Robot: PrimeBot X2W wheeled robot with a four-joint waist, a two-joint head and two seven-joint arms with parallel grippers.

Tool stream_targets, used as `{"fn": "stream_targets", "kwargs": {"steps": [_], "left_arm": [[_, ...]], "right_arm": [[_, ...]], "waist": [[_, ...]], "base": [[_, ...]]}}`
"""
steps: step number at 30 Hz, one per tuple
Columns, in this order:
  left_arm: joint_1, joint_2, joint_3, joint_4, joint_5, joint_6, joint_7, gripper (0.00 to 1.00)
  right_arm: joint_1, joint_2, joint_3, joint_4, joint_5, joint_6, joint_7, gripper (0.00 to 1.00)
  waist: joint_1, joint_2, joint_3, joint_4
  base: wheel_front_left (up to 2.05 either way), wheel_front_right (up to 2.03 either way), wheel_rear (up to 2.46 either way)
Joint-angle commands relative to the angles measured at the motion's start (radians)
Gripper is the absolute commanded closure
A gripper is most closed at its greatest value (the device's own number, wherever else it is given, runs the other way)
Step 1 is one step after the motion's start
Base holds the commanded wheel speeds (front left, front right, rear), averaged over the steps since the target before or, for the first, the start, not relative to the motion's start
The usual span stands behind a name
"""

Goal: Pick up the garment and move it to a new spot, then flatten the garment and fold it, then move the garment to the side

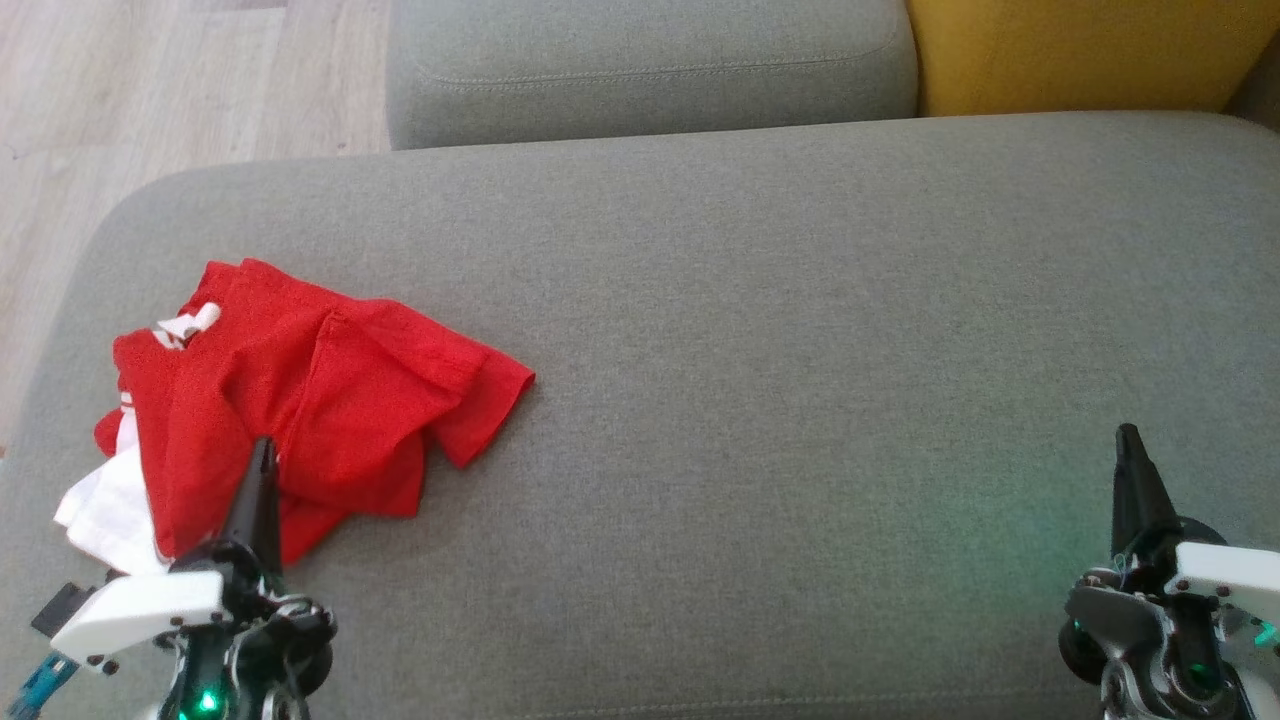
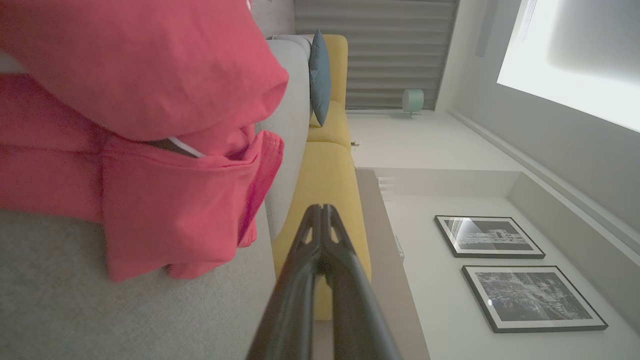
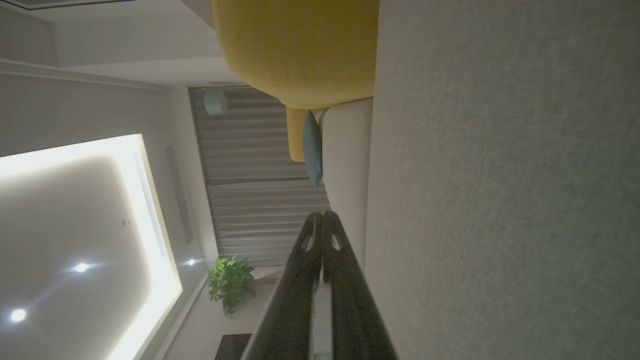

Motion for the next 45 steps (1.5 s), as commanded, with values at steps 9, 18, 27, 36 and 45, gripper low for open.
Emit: {"fn": "stream_targets", "kwargs": {"steps": [9, 18, 27, 36, 45], "left_arm": [[0.012, -0.003, -0.003, 0.021, 0.002, 0.001, -0.007, 0.00], [0.025, -0.002, 0.003, -0.004, 0.017, 0.001, -0.033, 0.00], [0.030, -0.001, 0.022, -0.017, 0.052, 0.000, -0.056, 0.00], [0.024, 0.000, 0.057, -0.047, 0.117, -0.001, -0.086, 0.00], [0.010, 0.001, 0.097, -0.095, 0.200, 0.006, -0.112, 0.00]], "right_arm": [[0.009, 0.001, 0.006, 0.021, -0.002, 0.000, -0.005, 0.00], [0.015, 0.001, 0.019, 0.009, -0.034, 0.000, -0.032, 0.00], [0.011, 0.001, 0.017, 0.004, -0.108, 0.000, -0.055, 0.00], [-0.002, 0.000, 0.023, -0.059, -0.303, 0.001, -0.085, 0.00], [-0.007, 0.000, 0.038, -0.129, -0.482, 0.001, -0.111, 0.00]], "waist": [[0.0000, -0.0001, 0.000, 0.000], [0.0000, -0.0001, -0.006, -0.003], [0.0000, -0.0001, -0.008, -0.004], [0.0000, -0.0001, -0.009, -0.002], [0.0000, -0.0001, -0.008, -0.002]], "base": [[0.00, 0.00, 0.00], [0.00, 0.00, 0.00], [0.00, 0.00, 0.00], [0.00, 0.00, 0.00], [0.00, 0.00, 0.00]]}}
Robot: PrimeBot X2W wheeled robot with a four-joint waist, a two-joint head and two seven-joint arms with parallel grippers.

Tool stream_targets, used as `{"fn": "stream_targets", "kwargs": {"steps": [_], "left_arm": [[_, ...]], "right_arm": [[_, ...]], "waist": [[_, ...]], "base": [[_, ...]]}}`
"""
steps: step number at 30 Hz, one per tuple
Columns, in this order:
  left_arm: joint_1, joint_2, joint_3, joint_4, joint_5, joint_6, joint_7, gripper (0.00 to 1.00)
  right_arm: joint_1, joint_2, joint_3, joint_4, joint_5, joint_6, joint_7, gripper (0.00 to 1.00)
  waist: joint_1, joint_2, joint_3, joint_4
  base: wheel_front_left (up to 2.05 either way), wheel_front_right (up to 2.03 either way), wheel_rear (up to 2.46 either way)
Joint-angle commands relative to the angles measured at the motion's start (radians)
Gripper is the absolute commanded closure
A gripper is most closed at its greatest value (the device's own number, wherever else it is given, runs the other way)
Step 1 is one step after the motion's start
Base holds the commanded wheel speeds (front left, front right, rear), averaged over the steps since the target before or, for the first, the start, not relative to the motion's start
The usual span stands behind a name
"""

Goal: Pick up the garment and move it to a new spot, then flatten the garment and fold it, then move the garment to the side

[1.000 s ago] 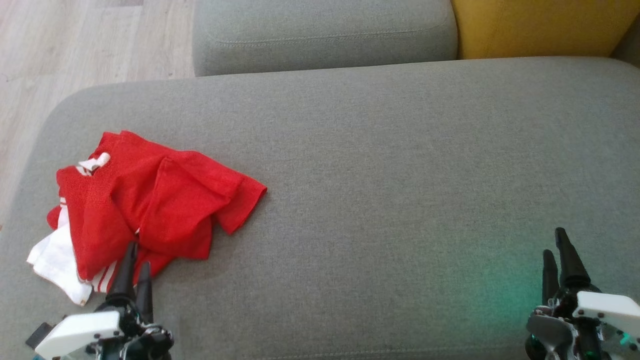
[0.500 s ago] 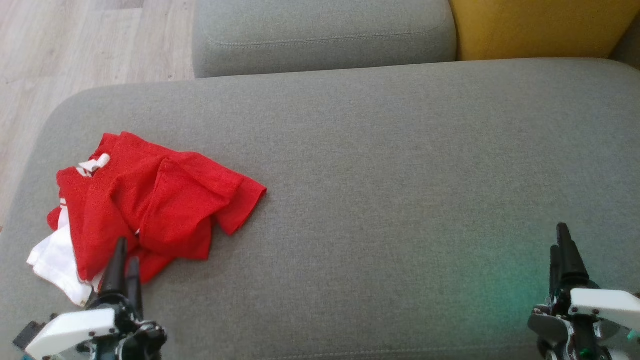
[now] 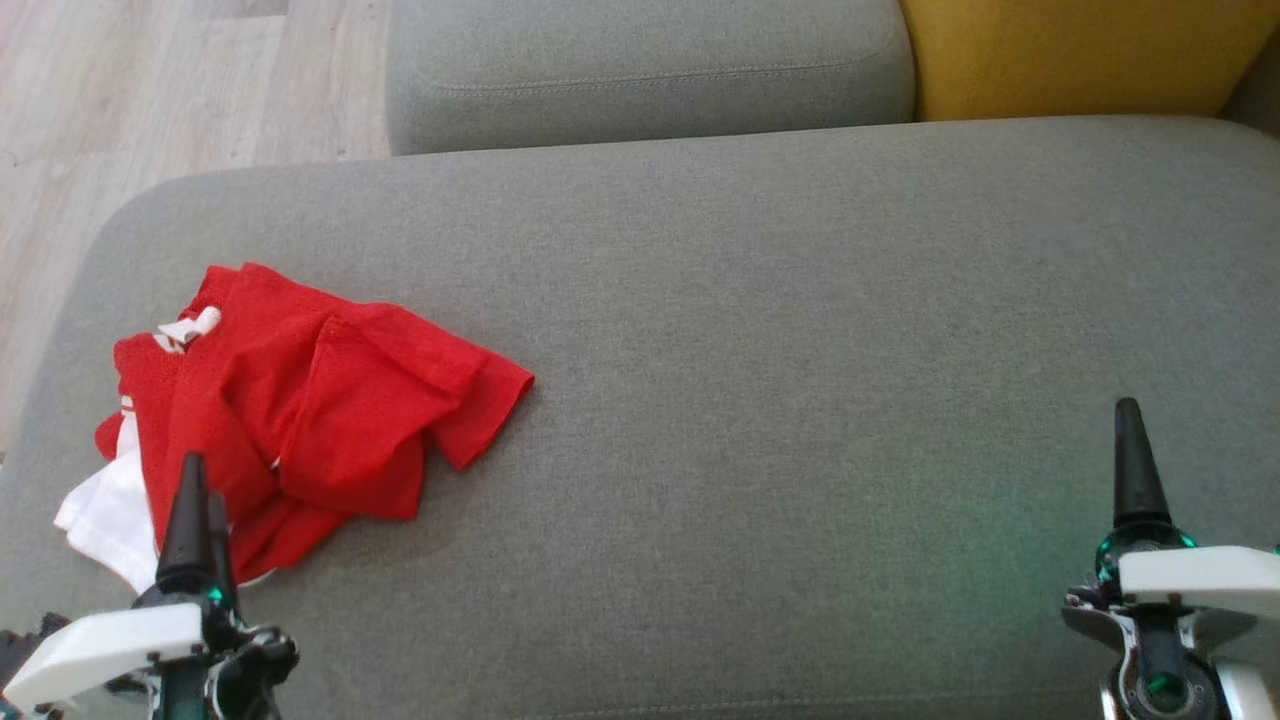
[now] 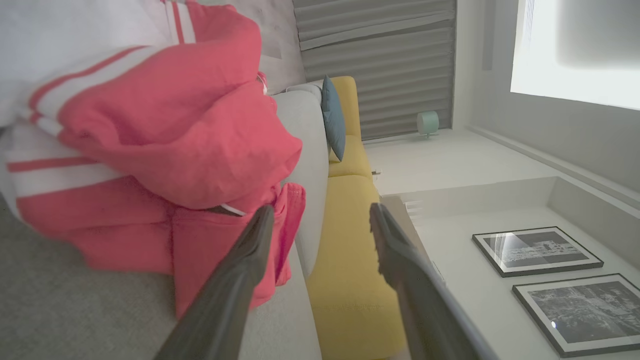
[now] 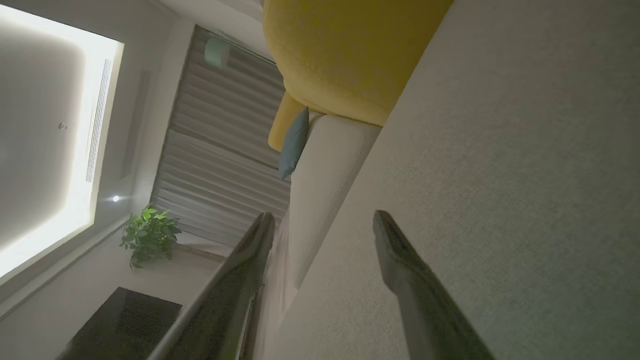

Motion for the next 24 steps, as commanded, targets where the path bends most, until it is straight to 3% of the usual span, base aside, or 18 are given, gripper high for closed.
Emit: {"fn": "stream_targets", "kwargs": {"steps": [1, 24], "left_arm": [[-0.053, 0.013, 0.025, -0.049, 0.029, 0.001, -0.011, 0.00], [-0.021, 0.015, -0.125, -0.263, 0.511, 0.118, -0.075, 0.00]], "right_arm": [[-0.053, -0.005, 0.012, -0.053, -0.045, 0.002, -0.014, 0.00], [-0.062, -0.006, 0.125, -0.134, -0.541, 0.002, -0.079, 0.00]], "waist": [[0.0000, -0.0001, 0.000, 0.000], [0.0000, -0.0001, -0.001, -0.013]], "base": [[0.00, 0.00, 0.00], [0.00, 0.00, 0.00]]}}
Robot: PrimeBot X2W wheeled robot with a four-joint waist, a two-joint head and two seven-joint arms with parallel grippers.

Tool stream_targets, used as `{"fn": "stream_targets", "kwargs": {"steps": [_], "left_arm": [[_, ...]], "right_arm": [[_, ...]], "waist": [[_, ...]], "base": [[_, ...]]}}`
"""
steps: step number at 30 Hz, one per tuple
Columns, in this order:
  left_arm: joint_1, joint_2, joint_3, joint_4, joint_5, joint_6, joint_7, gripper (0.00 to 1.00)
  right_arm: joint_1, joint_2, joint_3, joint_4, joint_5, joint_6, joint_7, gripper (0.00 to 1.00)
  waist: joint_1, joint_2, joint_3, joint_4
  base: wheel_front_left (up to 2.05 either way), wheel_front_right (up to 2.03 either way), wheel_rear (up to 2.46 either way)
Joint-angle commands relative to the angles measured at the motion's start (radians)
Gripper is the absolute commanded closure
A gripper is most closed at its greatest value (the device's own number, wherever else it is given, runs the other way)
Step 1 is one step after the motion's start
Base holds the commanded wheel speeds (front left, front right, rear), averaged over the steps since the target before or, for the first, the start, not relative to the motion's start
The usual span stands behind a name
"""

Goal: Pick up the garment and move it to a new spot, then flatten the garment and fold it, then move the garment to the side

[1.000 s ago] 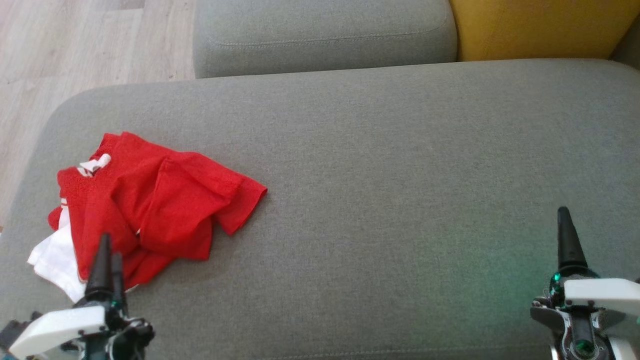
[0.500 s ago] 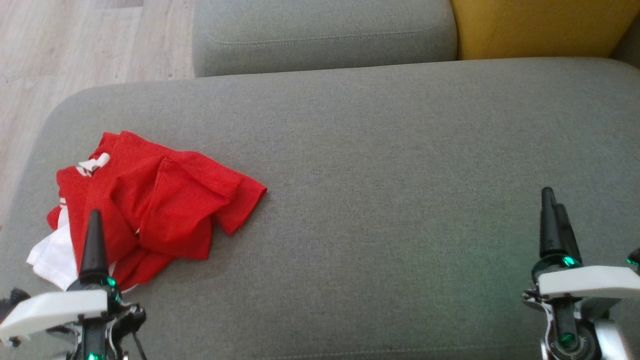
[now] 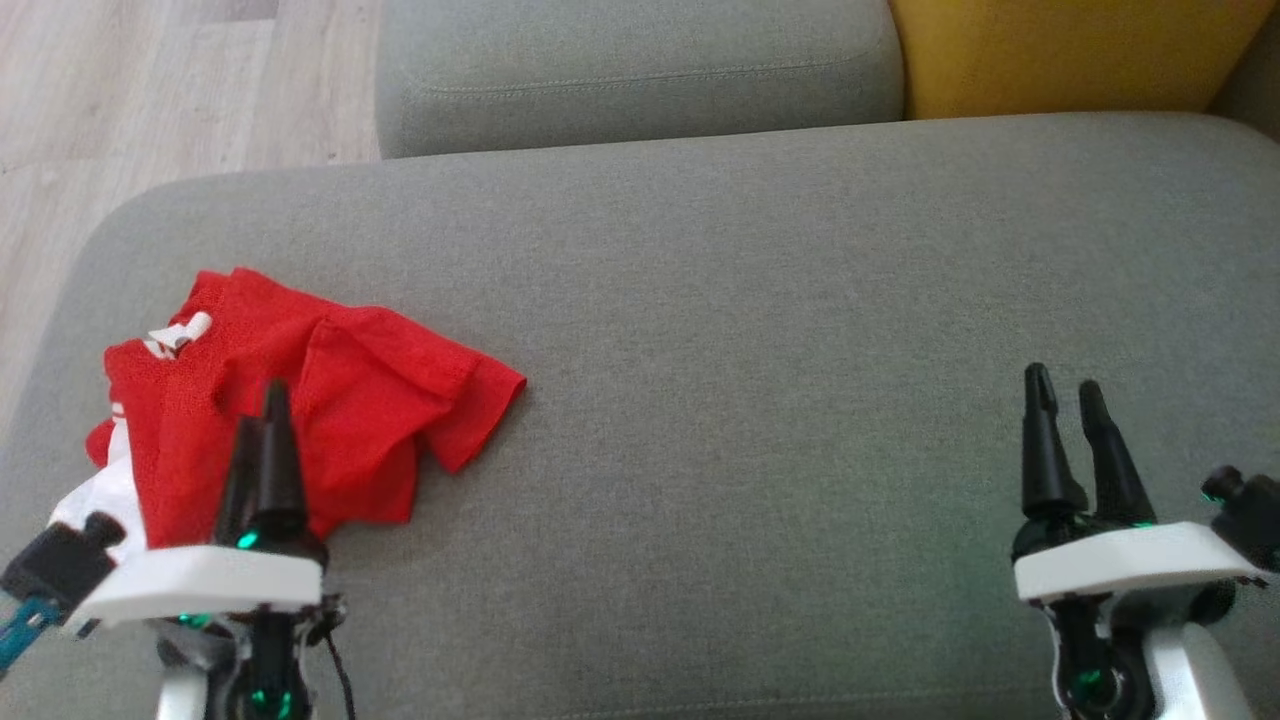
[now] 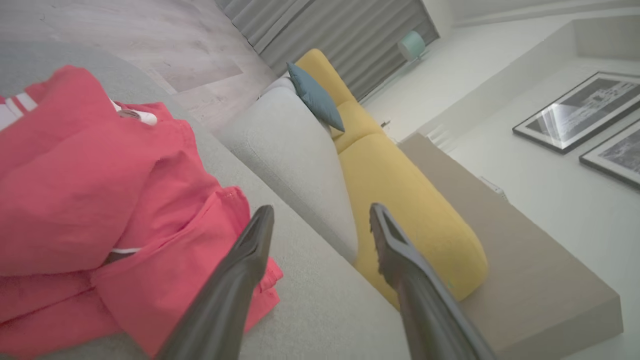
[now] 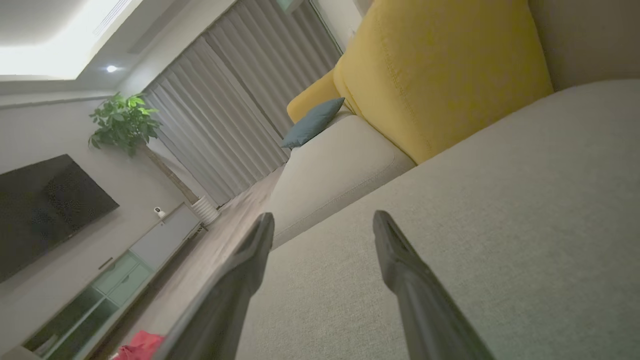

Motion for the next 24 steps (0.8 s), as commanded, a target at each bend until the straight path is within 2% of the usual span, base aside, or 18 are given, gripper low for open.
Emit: {"fn": "stream_targets", "kwargs": {"steps": [1, 7, 11, 24], "left_arm": [[-0.025, 0.014, 0.003, -0.046, 0.051, 0.006, -0.012, 0.00], [-0.017, 0.022, -0.052, -0.050, 0.225, 0.027, -0.029, 0.00], [-0.014, 0.046, -0.100, -0.049, 0.316, 0.065, -0.041, 0.00], [-0.023, 0.146, -0.272, 0.007, 0.520, 0.238, -0.079, 0.00]], "right_arm": [[-0.061, -0.006, 0.026, -0.054, -0.061, 0.002, -0.017, 0.00], [-0.049, -0.006, 0.053, -0.085, -0.165, 0.003, -0.035, 0.00], [-0.043, -0.006, 0.057, -0.095, -0.223, 0.003, -0.047, 0.00], [-0.032, -0.007, 0.062, -0.080, -0.433, 0.003, -0.085, 0.00]], "waist": [[0.0000, -0.0001, 0.000, -0.001], [0.0000, -0.0001, 0.000, -0.005], [0.0000, -0.0001, 0.001, -0.006], [0.0000, -0.0001, 0.003, -0.016]], "base": [[0.00, 0.00, 0.00], [0.00, 0.00, 0.00], [0.00, 0.00, 0.00], [0.00, 0.00, 0.00]]}}
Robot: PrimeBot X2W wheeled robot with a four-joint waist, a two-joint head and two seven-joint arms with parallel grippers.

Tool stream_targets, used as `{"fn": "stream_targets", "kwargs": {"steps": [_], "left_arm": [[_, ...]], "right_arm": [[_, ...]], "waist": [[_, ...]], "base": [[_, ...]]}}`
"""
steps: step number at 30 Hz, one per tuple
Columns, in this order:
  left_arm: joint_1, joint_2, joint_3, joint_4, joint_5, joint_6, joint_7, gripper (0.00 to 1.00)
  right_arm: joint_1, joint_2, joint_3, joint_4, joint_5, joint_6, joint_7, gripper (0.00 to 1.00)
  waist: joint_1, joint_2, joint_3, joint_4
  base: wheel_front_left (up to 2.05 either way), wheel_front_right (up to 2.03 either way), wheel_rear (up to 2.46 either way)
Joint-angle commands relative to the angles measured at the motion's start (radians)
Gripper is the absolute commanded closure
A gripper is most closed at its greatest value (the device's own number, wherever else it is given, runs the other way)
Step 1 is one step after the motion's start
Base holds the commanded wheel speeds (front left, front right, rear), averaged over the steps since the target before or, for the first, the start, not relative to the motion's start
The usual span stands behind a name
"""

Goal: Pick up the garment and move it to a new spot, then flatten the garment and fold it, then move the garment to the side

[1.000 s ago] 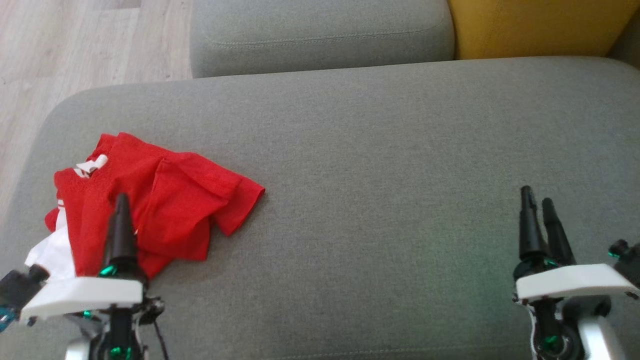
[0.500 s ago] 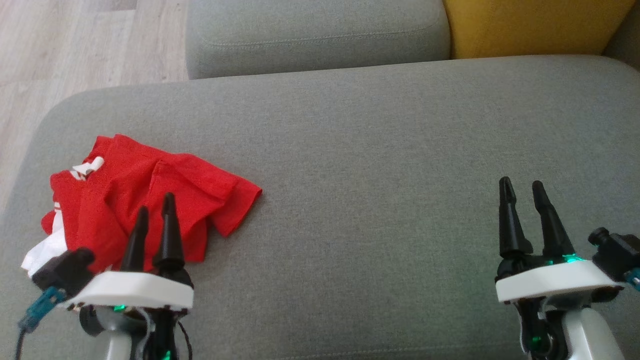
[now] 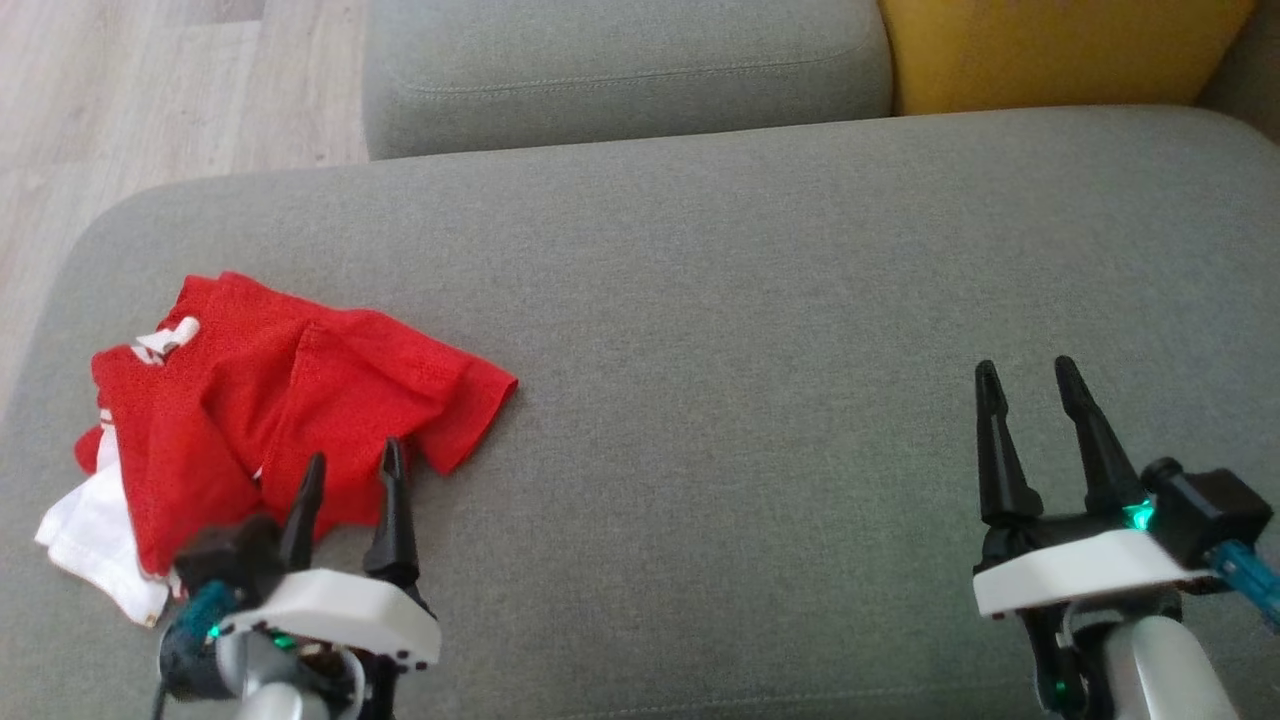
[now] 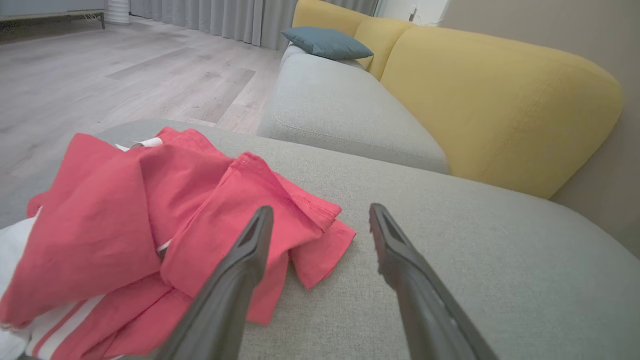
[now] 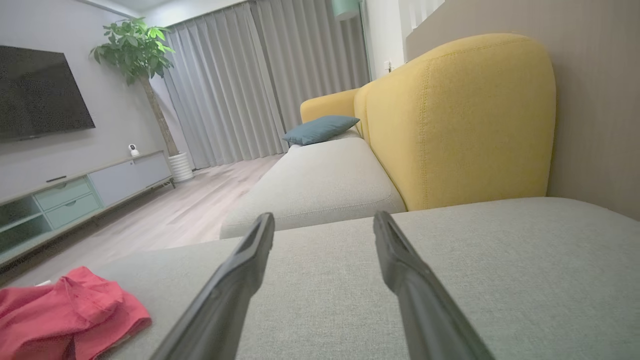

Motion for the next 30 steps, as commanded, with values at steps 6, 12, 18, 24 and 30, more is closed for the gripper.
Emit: {"fn": "stream_targets", "kwargs": {"steps": [6, 12, 18, 24, 30], "left_arm": [[-0.056, 0.058, -0.050, -0.031, 0.092, 0.081, -0.033, 0.00], [-0.069, 0.092, -0.109, -0.059, 0.157, 0.163, -0.050, 0.00], [-0.073, 0.117, -0.154, -0.073, 0.203, 0.222, -0.065, 0.00], [-0.080, 0.154, -0.216, -0.062, 0.260, 0.244, -0.082, 0.00], [-0.104, 0.199, -0.302, -0.029, 0.343, 0.228, -0.103, 0.00]], "right_arm": [[-0.035, -0.007, 0.018, -0.034, -0.116, 0.003, -0.031, 0.00], [-0.032, -0.007, 0.026, -0.048, -0.189, 0.003, -0.049, 0.00], [-0.028, -0.008, 0.039, -0.058, -0.246, 0.004, -0.064, 0.00], [-0.025, -0.008, 0.053, -0.075, -0.321, 0.004, -0.082, 0.00], [-0.023, -0.008, 0.068, -0.094, -0.422, 0.004, -0.102, 0.00]], "waist": [[0.0000, 0.0000, 0.002, -0.011], [0.0000, 0.0000, 0.001, -0.016], [0.0000, 0.0000, -0.003, -0.016], [0.0000, 0.0000, -0.006, -0.012], [0.0000, 0.0000, -0.003, -0.002]], "base": [[0.00, 0.00, 0.00], [0.00, 0.00, 0.00], [0.00, 0.00, 0.00], [0.00, 0.00, 0.00], [0.00, 0.00, 0.00]]}}
